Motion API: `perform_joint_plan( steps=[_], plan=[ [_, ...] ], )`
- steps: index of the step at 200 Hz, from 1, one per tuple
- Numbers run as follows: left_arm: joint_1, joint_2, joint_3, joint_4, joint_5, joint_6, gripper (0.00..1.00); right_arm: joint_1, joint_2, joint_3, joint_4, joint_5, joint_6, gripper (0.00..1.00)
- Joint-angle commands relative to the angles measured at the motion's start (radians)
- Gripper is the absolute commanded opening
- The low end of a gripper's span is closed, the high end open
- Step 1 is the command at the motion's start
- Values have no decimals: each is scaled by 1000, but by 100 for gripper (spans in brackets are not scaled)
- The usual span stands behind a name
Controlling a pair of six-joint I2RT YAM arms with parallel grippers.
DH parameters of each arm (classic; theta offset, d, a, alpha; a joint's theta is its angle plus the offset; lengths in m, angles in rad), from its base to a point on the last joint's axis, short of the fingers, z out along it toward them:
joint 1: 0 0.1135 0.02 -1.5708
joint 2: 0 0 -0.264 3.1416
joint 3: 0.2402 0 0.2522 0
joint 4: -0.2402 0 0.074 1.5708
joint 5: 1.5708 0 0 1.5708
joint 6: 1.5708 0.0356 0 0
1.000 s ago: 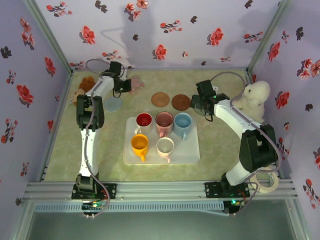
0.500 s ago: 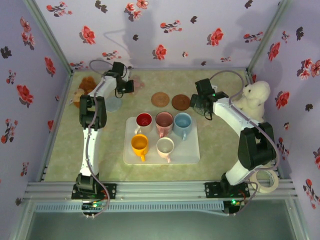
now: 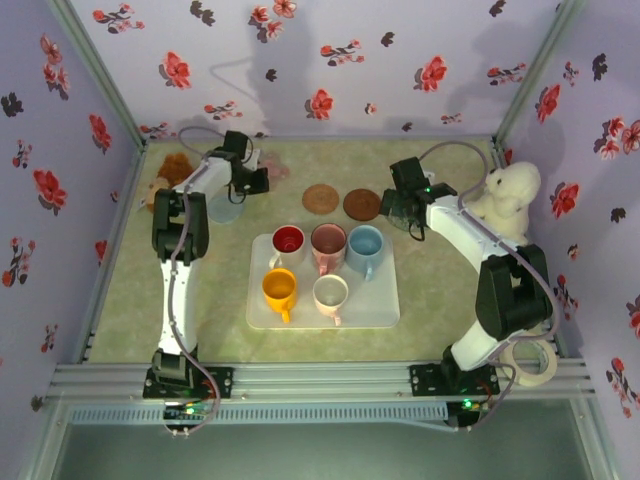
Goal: Place the cup by the coaster
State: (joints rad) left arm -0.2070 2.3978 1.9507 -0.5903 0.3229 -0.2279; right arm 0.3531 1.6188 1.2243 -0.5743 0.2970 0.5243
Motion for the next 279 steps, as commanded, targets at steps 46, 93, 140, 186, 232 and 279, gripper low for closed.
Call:
perform_joint_plan(
  steps=[46,93,140,186,232,279],
  plan=[
    [-6,-87,-54,-104,39,-14,2,-6,-20,18,-21,31,-17,99],
    [21,-40,105,-75,13,-36,4,-5,-5,23,-16,31,-17,99],
    [41,111,281,-121,-51,-36,4,-6,0,22,-19,31,-17,99],
    [40,169,293,-129,-50,-38,4,-8,6,32,-22,30,-20,99],
    [33,175,256,-132,-14,-25,4,-8,10,36,-23,31,-19,99],
    [-15,168,199,-177,19,24,2,-7,1,26,-23,31,-18,99]
  ],
)
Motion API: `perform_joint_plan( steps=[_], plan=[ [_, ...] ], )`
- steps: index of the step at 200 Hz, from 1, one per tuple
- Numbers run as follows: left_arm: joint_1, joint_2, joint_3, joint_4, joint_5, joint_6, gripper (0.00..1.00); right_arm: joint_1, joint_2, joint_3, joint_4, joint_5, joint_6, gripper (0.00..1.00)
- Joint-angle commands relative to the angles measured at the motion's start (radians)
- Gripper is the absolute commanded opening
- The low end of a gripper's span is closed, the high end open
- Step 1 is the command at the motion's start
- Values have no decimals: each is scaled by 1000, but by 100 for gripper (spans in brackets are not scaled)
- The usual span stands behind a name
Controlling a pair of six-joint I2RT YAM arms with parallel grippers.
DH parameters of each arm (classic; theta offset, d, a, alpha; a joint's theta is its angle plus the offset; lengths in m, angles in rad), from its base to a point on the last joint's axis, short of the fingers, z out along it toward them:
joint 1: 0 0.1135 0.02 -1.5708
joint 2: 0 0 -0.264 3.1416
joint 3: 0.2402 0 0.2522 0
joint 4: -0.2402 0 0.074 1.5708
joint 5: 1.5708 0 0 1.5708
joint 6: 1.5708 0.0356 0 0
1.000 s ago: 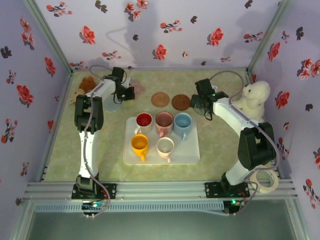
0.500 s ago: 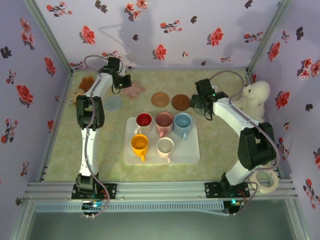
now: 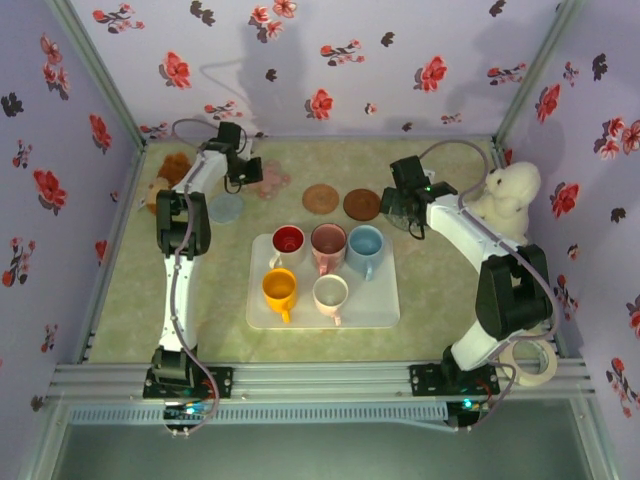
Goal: Place the cup by the coaster
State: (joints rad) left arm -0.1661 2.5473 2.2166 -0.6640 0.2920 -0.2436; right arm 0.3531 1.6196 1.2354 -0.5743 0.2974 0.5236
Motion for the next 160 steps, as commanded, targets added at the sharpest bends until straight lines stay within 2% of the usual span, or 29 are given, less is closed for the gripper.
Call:
perform_joint_plan(
  steps=[1,62,160],
  plan=[
    [-57,18,-70,-104,50,40,2,-7,-1,15,-24,31,-16,99],
    [-90,-60,-219,-87,110,53,1,-7,-14,4,-16,31,-15,99],
    [-100,-128,-410,-53,119,30,0,-9,-41,-26,-9,31,-16,99]
  ],
)
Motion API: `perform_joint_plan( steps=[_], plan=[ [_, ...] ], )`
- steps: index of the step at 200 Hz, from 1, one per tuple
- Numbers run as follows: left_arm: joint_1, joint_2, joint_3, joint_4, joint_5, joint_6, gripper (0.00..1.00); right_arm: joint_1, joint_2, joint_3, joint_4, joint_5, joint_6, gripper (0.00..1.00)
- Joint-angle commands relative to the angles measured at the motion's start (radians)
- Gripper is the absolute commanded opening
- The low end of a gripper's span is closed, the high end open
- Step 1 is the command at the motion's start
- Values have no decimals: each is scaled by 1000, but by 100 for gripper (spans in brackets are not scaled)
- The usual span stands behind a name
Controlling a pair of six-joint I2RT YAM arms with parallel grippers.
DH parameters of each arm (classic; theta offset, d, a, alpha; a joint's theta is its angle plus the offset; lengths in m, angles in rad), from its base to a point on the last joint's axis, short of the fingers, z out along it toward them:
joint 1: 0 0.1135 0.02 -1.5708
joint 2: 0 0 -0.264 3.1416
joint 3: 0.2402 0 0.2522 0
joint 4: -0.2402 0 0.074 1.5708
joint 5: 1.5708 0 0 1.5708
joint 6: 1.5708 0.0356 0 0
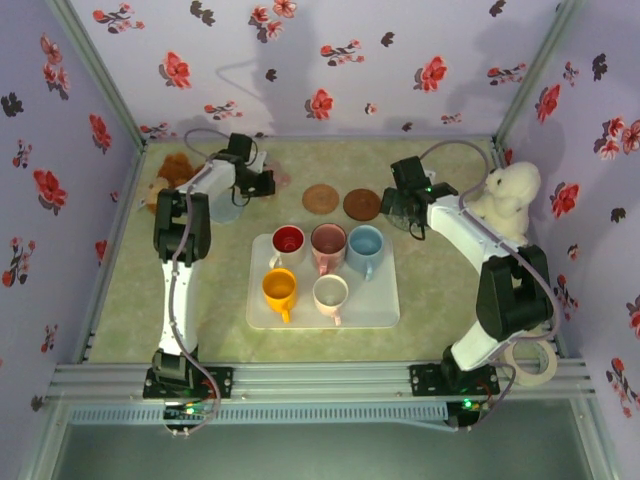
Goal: Place the cup by the coaster
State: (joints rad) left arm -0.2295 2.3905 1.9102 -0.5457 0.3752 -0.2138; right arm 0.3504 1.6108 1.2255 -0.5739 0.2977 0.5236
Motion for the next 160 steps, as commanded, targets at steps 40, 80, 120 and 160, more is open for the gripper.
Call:
perform_joint_plan(
  steps=[40,80,120,160],
  plan=[
    [-38,-2,-144,-166,64,5,0,-7,-33,-17,-4,30,-17,99],
    [-53,-13,-127,-171,97,-1,0,-7,-35,-20,-1,30,-15,99],
    [-40,-89,-113,-116,81,-49,2,-6,-29,-14,0,30,-18,99],
    [-5,-144,-52,-124,24,-105,21,-7,-22,-14,9,23,-14,99]
  ],
)
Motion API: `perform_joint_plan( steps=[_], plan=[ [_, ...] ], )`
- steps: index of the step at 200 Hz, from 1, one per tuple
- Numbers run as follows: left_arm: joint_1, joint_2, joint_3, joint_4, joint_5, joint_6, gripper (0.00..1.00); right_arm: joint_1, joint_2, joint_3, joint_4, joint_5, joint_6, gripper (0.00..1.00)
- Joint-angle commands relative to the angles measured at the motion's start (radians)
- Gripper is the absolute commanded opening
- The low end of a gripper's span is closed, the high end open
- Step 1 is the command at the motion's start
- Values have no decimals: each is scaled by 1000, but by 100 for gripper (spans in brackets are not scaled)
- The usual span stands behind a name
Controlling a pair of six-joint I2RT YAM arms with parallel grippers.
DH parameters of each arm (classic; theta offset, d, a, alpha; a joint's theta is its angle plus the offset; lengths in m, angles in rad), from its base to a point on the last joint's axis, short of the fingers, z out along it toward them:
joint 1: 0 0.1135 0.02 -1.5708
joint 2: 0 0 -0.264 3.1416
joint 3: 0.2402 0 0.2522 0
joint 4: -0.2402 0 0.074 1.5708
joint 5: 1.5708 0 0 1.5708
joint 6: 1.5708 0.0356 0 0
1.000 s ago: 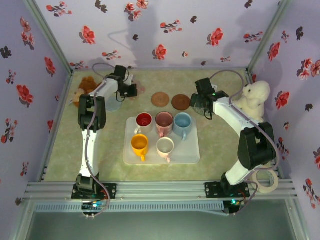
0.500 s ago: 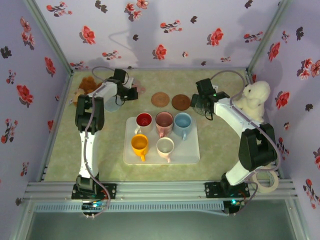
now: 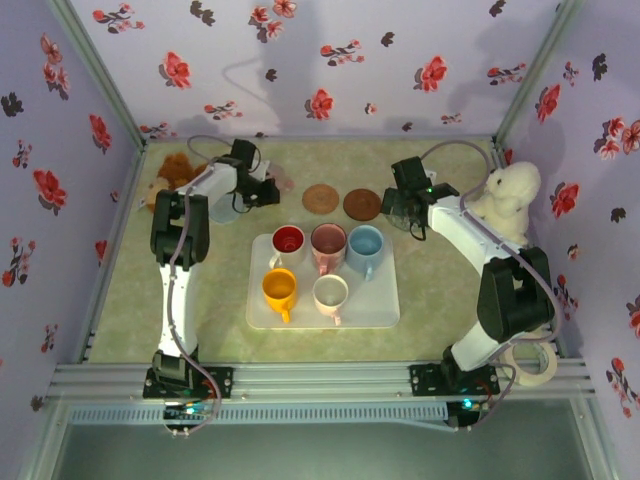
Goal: Place the cup by the coaster
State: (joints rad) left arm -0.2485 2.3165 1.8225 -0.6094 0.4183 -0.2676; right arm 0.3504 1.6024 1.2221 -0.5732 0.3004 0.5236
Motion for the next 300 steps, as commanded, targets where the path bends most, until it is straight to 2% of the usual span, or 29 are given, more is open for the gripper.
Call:
perform_joint_plan(
  steps=[1,20,35,57,80,148,188,250,300],
  plan=[
    [15,-70,36,-60,-19,-52,22,-7,-12,-9,8,20,-15,99],
    [33,-95,35,-59,-21,-73,28,-7,-7,-8,8,16,-15,99],
    [47,-115,27,-61,-43,-77,36,-7,-3,-7,7,13,-15,99],
    [73,-115,37,-72,-93,-79,38,-7,3,-1,7,12,-19,99],
    [101,-85,72,-86,-158,-81,40,-7,2,1,6,13,-22,99],
    [119,84,256,-160,-256,-10,66,-8,-3,1,-7,23,-24,99],
    [117,151,320,-182,-218,12,66,-11,1,11,-13,28,-27,99],
    [78,152,288,-170,-119,64,64,-11,10,18,-17,26,-27,99],
    [57,166,277,-187,-87,64,63,-11,4,15,-22,26,-28,99]
  ],
)
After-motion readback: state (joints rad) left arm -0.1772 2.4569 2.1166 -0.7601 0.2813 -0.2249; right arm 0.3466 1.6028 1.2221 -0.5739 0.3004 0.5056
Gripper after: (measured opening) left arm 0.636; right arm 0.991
